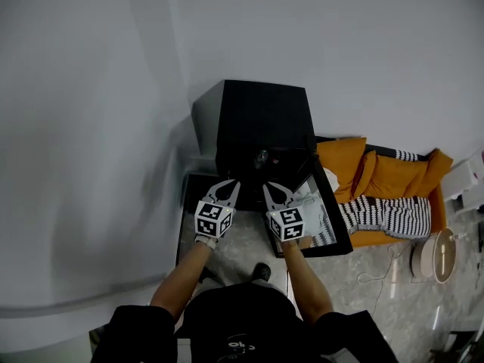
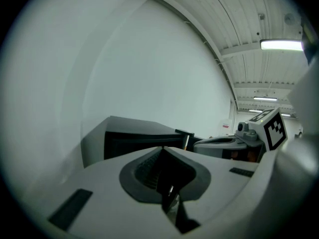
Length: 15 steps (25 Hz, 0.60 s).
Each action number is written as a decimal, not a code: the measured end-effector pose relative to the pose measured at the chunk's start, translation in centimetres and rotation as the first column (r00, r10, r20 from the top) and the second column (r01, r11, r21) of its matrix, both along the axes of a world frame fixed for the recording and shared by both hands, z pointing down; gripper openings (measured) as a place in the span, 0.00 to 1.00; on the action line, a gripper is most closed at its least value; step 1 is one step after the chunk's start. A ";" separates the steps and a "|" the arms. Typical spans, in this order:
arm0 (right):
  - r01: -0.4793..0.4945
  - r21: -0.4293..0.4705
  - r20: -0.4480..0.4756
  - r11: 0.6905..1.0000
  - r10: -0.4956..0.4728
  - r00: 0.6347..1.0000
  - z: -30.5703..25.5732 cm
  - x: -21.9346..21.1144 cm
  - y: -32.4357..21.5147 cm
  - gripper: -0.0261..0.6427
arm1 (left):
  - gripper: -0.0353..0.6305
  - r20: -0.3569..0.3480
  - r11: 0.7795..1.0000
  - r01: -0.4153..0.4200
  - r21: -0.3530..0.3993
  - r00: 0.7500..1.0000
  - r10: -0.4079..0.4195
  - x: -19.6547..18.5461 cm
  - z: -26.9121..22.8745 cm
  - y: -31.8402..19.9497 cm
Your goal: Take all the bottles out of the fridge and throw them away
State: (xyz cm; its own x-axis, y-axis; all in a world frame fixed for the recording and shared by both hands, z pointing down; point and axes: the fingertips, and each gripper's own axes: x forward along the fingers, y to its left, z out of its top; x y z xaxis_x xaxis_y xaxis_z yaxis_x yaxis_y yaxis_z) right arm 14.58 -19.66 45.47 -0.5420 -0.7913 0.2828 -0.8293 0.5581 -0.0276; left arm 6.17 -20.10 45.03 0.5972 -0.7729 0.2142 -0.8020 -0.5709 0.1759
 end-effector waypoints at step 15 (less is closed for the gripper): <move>-0.052 0.004 0.012 0.999 0.052 0.999 -0.1 5.1 0.3 0.05 | 0.06 0.017 0.998 -0.064 -0.003 0.998 0.064 5.8 0.3 0.0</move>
